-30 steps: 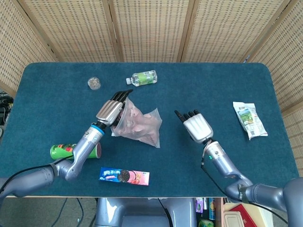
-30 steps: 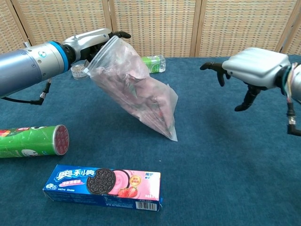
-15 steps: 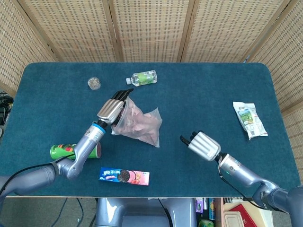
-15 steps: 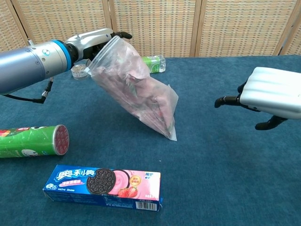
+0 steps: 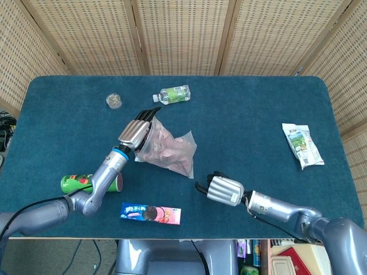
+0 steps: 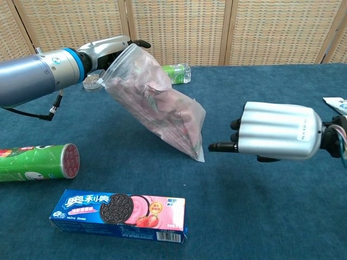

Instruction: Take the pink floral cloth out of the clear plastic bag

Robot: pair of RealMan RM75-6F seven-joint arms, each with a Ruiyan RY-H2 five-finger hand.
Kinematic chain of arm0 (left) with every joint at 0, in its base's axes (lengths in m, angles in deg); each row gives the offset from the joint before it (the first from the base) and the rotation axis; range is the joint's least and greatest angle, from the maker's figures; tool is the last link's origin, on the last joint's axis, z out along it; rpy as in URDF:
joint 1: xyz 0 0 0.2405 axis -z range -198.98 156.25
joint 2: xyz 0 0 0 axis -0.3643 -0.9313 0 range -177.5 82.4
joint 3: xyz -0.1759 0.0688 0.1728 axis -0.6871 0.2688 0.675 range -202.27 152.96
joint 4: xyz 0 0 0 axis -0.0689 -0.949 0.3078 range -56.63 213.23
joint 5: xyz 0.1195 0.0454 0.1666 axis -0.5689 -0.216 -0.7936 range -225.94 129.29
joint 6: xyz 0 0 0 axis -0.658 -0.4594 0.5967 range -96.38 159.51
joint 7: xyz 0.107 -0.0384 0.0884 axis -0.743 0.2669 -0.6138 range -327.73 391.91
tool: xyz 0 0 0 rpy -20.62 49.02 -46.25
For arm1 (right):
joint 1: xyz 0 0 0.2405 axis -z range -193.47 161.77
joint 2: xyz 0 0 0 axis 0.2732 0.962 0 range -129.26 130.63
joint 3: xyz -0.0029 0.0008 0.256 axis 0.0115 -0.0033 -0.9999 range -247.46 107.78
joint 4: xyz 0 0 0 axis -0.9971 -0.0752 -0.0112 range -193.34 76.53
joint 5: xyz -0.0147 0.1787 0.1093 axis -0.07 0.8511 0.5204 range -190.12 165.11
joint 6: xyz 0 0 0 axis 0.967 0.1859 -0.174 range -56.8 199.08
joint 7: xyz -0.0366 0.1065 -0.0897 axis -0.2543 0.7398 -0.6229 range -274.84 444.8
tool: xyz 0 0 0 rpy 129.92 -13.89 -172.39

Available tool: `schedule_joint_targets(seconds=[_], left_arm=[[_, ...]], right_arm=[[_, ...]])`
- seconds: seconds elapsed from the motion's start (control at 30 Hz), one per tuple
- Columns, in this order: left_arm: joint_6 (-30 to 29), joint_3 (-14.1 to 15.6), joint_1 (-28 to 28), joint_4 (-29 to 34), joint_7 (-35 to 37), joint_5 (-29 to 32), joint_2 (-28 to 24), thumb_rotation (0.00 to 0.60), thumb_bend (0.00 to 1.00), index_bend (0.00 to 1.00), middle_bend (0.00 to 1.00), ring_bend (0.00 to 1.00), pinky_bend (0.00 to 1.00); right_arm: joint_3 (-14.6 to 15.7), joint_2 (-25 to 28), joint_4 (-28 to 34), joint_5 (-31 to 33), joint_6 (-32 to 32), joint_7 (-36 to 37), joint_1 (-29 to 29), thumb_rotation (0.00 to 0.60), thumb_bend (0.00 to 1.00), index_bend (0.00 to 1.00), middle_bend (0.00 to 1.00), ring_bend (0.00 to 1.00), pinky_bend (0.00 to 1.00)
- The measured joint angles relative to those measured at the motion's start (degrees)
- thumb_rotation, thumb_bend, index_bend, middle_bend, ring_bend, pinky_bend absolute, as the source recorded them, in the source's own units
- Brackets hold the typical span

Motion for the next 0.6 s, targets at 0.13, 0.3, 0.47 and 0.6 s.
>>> schedule_joint_targets(seconds=[0.13,0.3,0.47,0.6], left_arm=[[-0.10,0.02,-0.04,0.51,0.10,0.06,-0.17,0.600,0.38,0.71,0.00,0.00,0.00],[-0.22,0.06,0.05,0.68,-0.38,0.40,-0.19,0.600,0.38,0.71,0.00,0.00,0.00],[0.07,-0.21,0.28,0.58,-0.36,1.04,-0.13,0.600,0.38,0.71,0.00,0.00,0.00],[0.71,-0.67,0.54,0.53,0.51,1.60,-0.08,0.600,0.38,0.71,0.00,0.00,0.00]], right_arm=[[-1.17,-2.43,-1.96,-1.11,-1.22,-0.35,-2.04,0.600,0.03,0.26,0.76,0.68,0.92],[-2.16,-5.28,-5.03,-1.81,-3.75,-0.54,-3.85,0.600,0.04,0.27,0.76,0.69,0.92],[-2.97,-7.84,-8.00,-1.25,-6.51,-0.40,-4.80,0.600,0.04,0.28,0.76,0.69,0.92],[-3.49,-10.51,-11.77,-0.68,-8.30,-0.23,-5.40,0.600,0.05,0.28,0.76,0.69,0.92]])
